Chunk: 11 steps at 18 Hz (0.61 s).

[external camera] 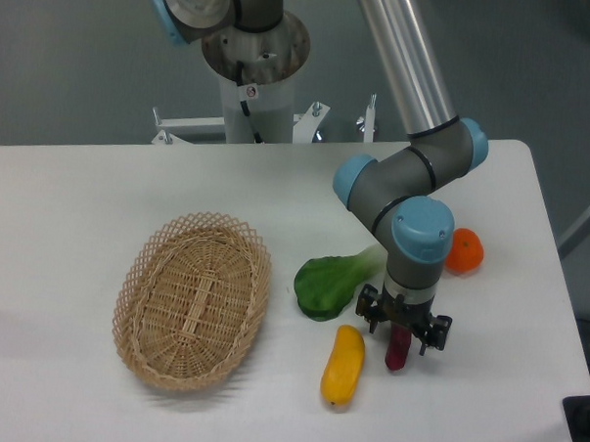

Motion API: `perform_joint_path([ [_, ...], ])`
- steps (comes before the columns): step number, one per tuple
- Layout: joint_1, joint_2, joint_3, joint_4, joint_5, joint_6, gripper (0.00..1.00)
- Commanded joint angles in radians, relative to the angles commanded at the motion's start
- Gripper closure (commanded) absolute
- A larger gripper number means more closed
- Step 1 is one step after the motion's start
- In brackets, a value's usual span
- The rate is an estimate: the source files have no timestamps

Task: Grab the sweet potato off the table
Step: 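Close the gripper around the purple sweet potato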

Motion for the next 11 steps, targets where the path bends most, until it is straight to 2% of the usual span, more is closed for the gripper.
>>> perform_joint_path([
  [3,0.000,0.003,0.006,0.000,0.000,0.006,0.62],
  [6,0.000,0.005,0.009,0.000,0.000,0.009,0.74],
  [11,0.002,0.006,0.041,-0.005,0.000,0.012,0.77],
])
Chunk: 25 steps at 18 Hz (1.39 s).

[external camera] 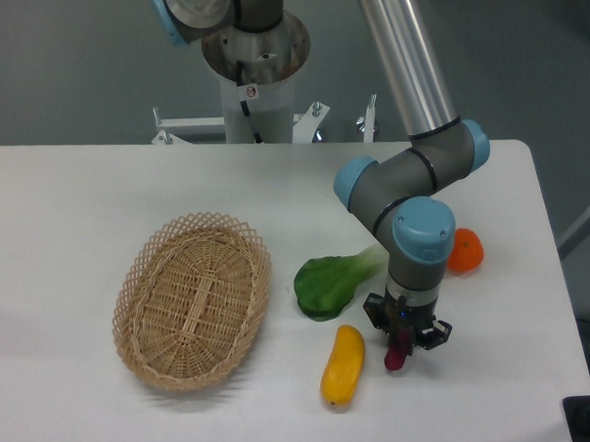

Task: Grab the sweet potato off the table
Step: 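Close the gripper around the purple sweet potato, then lift the held sweet potato up and back toward the start pose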

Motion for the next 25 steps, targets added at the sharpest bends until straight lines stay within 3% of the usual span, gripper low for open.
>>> perform_joint_path([
  [5,0.009,0.035,0.064,-0.027,-0.005,0.061,0.76],
  [9,0.052,0.077,0.201,-0.256,-0.034,0.124,0.76],
  [12,0.072,0.112,0.270,-0.345,-0.041,0.141,0.76],
  [18,0.173,0.204,0.301,-0.406,-0.164,0.270,0.76],
  [25,0.248,0.252,0.319,-0.561,-0.164,0.489,0.76],
])
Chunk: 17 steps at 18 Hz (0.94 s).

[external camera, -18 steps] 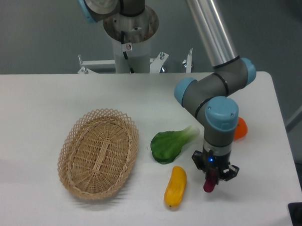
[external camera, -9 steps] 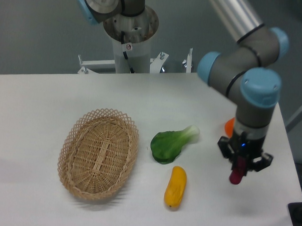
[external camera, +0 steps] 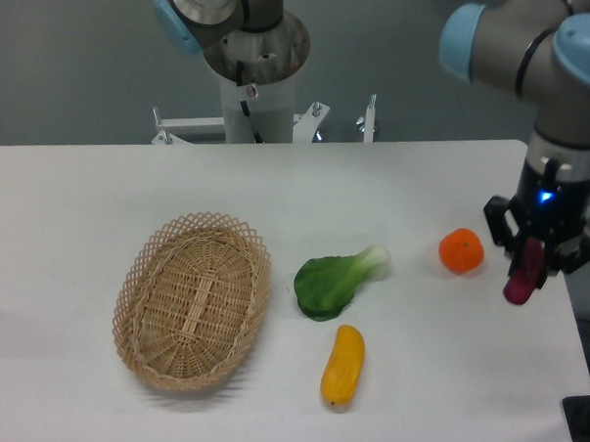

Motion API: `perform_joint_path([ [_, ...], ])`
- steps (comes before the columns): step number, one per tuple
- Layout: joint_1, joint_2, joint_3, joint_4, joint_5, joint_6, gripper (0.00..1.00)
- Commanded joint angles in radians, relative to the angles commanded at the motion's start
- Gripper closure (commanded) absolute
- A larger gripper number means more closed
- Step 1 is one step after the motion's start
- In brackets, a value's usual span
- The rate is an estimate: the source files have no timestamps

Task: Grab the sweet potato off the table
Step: 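Lift the held sweet potato up and back toward the start pose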

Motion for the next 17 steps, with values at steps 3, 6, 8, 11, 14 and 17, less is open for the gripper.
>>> perform_joint_path([
  [3,0.014,0.008,0.002,-0.022,0.003,0.060,0.76],
  [6,0.014,0.008,0.000,-0.020,0.008,0.077,0.76],
  [8,0.014,0.009,-0.002,-0.020,0.018,0.088,0.76],
  [11,0.014,0.012,-0.005,-0.022,0.034,0.086,0.76],
  [14,0.011,0.012,-0.006,-0.022,0.035,0.086,0.76],
  [17,0.012,0.014,-0.006,-0.022,0.035,0.086,0.76],
])
